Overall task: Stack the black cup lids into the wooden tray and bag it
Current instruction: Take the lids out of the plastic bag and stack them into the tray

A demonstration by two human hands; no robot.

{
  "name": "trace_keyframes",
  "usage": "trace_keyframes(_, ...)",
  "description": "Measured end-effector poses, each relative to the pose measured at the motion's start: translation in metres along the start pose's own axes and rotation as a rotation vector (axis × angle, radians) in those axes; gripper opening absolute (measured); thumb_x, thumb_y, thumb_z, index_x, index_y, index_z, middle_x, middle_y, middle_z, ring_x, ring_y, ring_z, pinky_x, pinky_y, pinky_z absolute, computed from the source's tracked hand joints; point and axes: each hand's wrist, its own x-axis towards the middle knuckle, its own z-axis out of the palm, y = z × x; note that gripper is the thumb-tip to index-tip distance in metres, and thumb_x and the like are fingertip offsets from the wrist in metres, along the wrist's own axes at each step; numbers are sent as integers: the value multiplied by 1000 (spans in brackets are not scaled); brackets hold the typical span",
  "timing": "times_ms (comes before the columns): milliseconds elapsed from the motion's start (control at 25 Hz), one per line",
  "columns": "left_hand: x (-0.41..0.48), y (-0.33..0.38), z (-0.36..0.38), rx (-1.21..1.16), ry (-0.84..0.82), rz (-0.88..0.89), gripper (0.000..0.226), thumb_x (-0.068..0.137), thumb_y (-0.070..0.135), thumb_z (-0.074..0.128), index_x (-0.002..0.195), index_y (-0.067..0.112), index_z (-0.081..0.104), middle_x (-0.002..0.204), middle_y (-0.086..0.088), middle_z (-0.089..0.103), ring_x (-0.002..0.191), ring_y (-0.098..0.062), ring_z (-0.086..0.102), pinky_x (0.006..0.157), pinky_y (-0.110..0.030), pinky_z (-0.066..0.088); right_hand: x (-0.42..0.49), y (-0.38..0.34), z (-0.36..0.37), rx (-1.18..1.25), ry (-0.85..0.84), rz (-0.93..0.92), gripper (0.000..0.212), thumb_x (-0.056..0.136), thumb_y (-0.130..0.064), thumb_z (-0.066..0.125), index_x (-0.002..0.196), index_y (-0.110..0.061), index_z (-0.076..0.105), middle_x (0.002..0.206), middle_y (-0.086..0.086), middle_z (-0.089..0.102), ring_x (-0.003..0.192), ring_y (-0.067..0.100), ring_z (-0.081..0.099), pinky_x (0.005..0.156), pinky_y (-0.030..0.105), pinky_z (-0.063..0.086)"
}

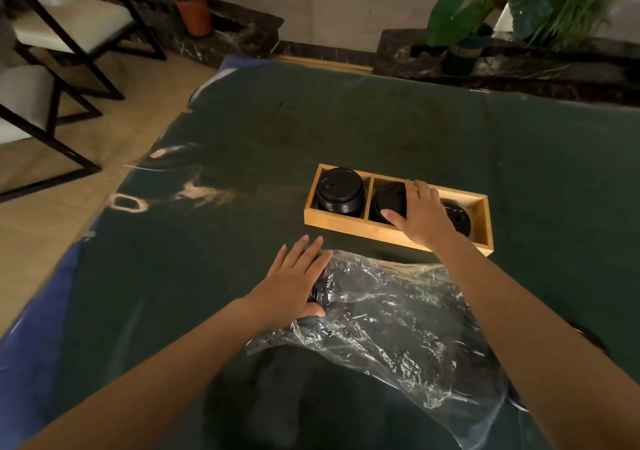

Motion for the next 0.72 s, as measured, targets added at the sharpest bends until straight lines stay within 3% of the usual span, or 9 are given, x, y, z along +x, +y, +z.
trace_keyframes(160,-1,-2,2,-3,7,14,94,84,52,53,147,17,-9,157,-5,-15,142,-24,-21,114,-42,-10,1,-3,2,-11,-78,47,82,90,-54,43,148,-8,8,154,16,19,139,37,20,114,49,23)
trace_keyframes(280,-2,-4,4,-8,10,19,95,84,53,53,146,18,-11,158,-5,-14,142,-23,-20,113,-41,-12,-11,-10,-15,191,-95,90,83,91,-53,43,149,-12,0,159,13,5,144,35,8,115,47,15)
trace_keyframes(320,-3,-5,4,-10,8,21,96,84,54,52,146,19,-12,158,-4,-15,142,-23,-20,113,-40,-12,-23,-8,-25,292,-30,105,79,91,-50,44,149,-12,6,159,12,8,144,32,10,115,45,16)
trace_keyframes(400,-4,-5,4,-21,8,24,98,83,57,51,146,20,-13,157,-4,-15,142,-22,-21,113,-40,-13,-66,5,-43,483,248,114,58,93,-41,48,142,-15,32,148,10,37,135,24,35,109,38,32)
trace_keyframes(440,-4,-5,4,-21,11,25,100,81,61,51,146,20,-14,157,-4,-16,142,-22,-21,113,-41,-14,-98,13,-49,560,406,131,43,92,-37,49,131,-19,47,132,6,53,121,15,50,98,30,42)
trace_keyframes(520,-5,-3,4,11,17,33,104,78,66,48,145,19,-15,157,-5,-17,142,-22,-21,112,-42,-16,-172,29,-50,608,625,210,18,89,-35,49,102,-31,60,97,0,65,84,-6,58,73,8,43)
trace_keyframes(560,-5,-3,5,27,22,35,105,77,68,47,145,19,-15,157,-5,-17,142,-23,-21,112,-43,-17,-204,36,-41,597,616,240,9,87,-31,52,88,-33,60,85,1,65,75,-9,58,65,1,39)
trace_keyframes(640,-5,-2,4,28,28,36,106,77,70,47,145,18,-16,157,-5,-17,142,-22,-22,112,-42,-18,-243,41,-16,585,354,210,26,85,-11,63,73,-34,59,78,4,68,72,-8,60,64,-1,40)
trace_keyframes(720,-4,-3,3,13,25,42,109,74,72,47,145,18,-16,156,-4,-19,141,-21,-23,111,-40,-19,-248,35,1,488,9,-37,40,81,3,66,86,-37,64,87,0,70,77,2,65,73,5,45)
